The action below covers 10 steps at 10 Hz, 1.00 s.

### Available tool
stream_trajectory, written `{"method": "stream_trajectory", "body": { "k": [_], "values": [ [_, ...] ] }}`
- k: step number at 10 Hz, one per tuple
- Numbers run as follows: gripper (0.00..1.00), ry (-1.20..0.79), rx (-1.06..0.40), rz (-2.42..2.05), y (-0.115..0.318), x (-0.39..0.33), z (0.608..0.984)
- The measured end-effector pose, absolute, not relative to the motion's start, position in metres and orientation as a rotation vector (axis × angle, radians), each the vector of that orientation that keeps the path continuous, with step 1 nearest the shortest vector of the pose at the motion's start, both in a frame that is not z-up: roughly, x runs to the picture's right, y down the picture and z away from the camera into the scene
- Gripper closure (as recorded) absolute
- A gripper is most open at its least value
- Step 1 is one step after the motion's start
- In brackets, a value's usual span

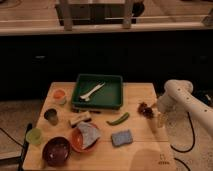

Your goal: Place grapes in table surface

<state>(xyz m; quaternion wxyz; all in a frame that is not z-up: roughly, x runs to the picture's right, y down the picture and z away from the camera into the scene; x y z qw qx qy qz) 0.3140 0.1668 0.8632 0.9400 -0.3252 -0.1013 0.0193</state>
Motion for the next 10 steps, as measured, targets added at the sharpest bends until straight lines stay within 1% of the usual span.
{"method": "stream_trajectory", "body": {
  "k": [4, 5, 6, 9, 10],
  "values": [
    [0.2, -0.253, -0.627, 0.022, 0.157, 0.294, 0.865],
    [0.22, -0.265, -0.626, 0.011, 0.155, 0.287, 0.867],
    [0.28, -0.273, -0.626, 0.002, 0.154, 0.283, 0.87],
    [0.59, -0.286, -0.651, -0.022, 0.163, 0.275, 0.882],
    [0.71, -0.291, -0.669, -0.03, 0.169, 0.274, 0.888]
  ]
}}
